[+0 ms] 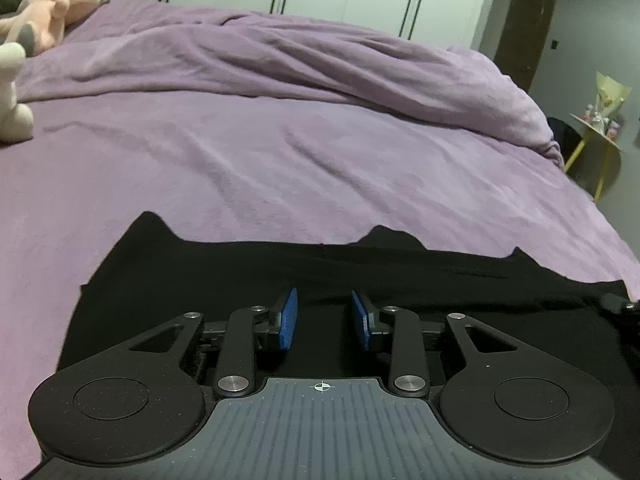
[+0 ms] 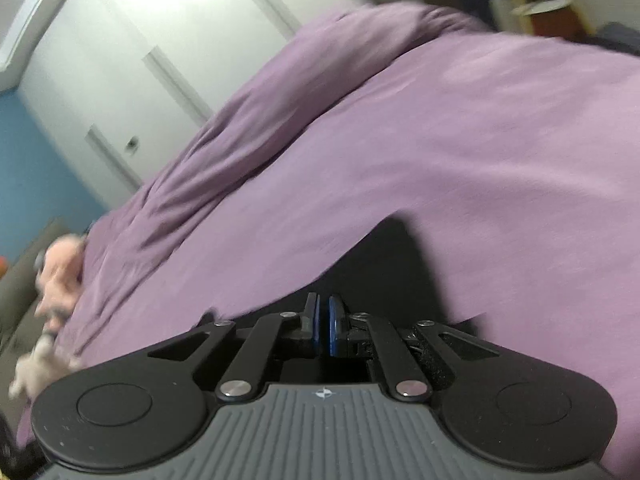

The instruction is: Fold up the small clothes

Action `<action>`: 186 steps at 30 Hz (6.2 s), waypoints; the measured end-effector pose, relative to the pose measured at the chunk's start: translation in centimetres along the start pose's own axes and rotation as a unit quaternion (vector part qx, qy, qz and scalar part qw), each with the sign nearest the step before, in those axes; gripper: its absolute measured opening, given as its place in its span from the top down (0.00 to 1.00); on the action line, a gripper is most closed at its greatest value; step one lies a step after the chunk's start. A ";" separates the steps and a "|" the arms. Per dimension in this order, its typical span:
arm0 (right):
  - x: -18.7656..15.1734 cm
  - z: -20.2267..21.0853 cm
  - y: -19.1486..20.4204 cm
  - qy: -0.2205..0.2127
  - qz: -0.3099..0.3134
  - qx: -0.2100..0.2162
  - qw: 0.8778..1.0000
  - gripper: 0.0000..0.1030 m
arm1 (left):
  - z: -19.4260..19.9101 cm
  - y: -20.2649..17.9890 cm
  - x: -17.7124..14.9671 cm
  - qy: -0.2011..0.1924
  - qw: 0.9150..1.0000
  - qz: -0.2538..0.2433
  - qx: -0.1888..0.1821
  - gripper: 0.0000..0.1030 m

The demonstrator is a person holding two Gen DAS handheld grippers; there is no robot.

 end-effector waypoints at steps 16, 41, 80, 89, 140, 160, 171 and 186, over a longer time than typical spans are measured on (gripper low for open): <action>-9.7 7.6 2.8 0.114 0.012 0.147 0.983 0.82 | 8.3 7.0 -3.6 -0.010 0.993 0.031 0.112 0.41; -13.4 12.4 16.6 0.100 0.213 0.054 0.970 0.59 | 16.6 12.1 -8.7 0.088 0.960 0.257 -0.068 0.47; -10.2 15.3 8.2 0.043 0.095 -0.014 0.994 0.81 | 13.4 2.2 -1.9 0.075 0.989 0.129 -0.007 0.90; -9.6 15.4 6.5 0.047 0.089 -0.019 0.995 0.79 | 10.8 -9.3 -5.6 0.133 0.985 0.012 -0.108 0.85; -8.4 4.2 9.0 0.183 0.059 0.125 0.973 0.85 | 12.1 1.1 -6.0 0.119 0.958 0.224 -0.133 0.61; -5.6 9.2 6.1 0.085 0.232 -0.078 0.966 0.88 | 11.3 -5.1 -6.4 0.148 0.971 0.133 -0.132 0.56; -4.5 9.2 6.9 0.048 0.234 -0.077 0.968 0.92 | 11.3 -7.1 -7.4 0.156 0.978 0.094 -0.104 0.56; -4.6 12.5 3.1 0.069 0.181 -0.057 0.979 0.63 | 11.8 -9.0 -8.5 0.164 0.982 0.044 -0.080 0.55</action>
Point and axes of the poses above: each gripper's, at about its wrist camera, not at the fingertips, and z roughly against the way its jaws point, y to its left, x to its top, the point moved 1 cm from there along -z, roughly the way its jaws point, and after that the axes turned 2 degrees about z, right-handed, at the moved point
